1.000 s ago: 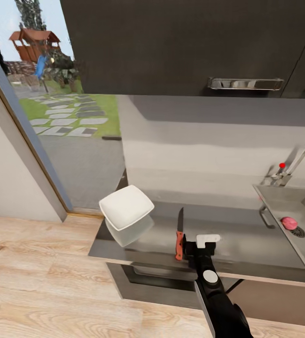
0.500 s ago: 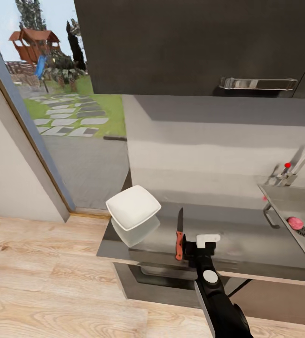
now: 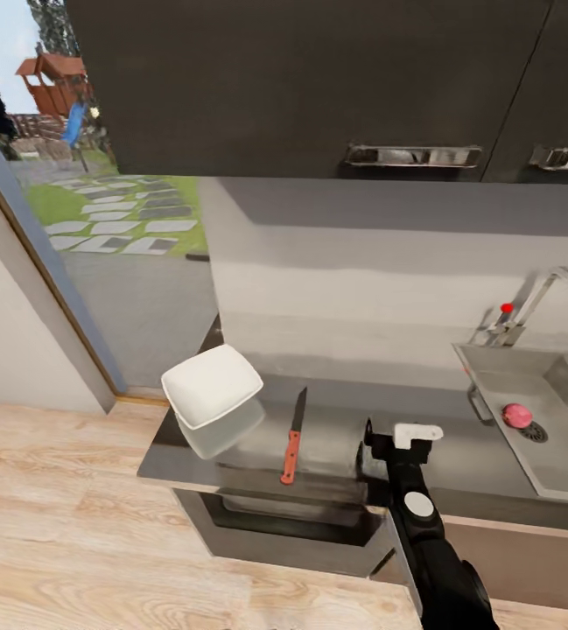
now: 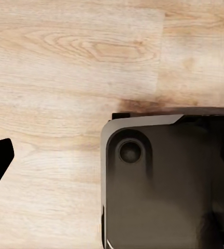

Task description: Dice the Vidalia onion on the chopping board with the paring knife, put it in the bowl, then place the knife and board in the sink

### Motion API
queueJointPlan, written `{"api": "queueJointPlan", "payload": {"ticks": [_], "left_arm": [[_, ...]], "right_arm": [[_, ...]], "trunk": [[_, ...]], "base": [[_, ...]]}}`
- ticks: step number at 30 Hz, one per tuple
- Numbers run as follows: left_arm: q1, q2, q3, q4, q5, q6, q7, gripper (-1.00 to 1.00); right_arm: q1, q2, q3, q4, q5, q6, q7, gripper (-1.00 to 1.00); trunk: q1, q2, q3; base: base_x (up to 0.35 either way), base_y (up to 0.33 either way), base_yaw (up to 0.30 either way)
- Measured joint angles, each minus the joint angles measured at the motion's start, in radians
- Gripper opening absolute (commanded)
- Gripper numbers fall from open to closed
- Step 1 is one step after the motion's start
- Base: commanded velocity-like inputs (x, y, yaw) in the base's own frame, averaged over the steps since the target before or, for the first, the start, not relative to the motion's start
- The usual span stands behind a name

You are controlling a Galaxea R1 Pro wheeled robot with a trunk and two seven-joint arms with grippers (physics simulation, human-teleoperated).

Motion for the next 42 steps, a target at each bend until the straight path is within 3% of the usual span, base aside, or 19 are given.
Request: {"api": "queueJointPlan", "payload": {"ticks": [6, 14, 28, 42], "left_arm": [[0.0, -0.002, -0.003, 0.001, 0.0, 0.0, 0.0, 1.0], [0.0, -0.003, -0.003, 0.009, 0.0, 0.0, 0.0, 1.0], [0.0, -0.003, -0.004, 0.013, -0.003, 0.0, 0.0, 1.0], [0.0, -0.003, -0.003, 0.013, -0.003, 0.0, 0.0, 1.0]], "right_arm": [[0.0, -0.003, -0.011, -0.109, 0.0, 0.006, 0.0, 1.0], [0.0, -0.001, -0.009, -0.197, 0.0, 0.102, -0.002, 1.0], [0.0, 0.0, -0.01, -0.217, 0.0, 0.122, -0.002, 1.0], [0.0, -0.001, -0.011, -0.217, 0.0, 0.122, -0.002, 1.0]], "trunk": [[0.0, 0.0, 0.0], [0.0, 0.0, 0.0], [0.0, 0.0, 0.002], [0.0, 0.0, 0.013]], "base": [[-0.153, -0.271, 0.0], [-0.2, -0.22, 0.0], [-0.176, -0.214, -0.167], [-0.022, -0.216, -0.257]]}}
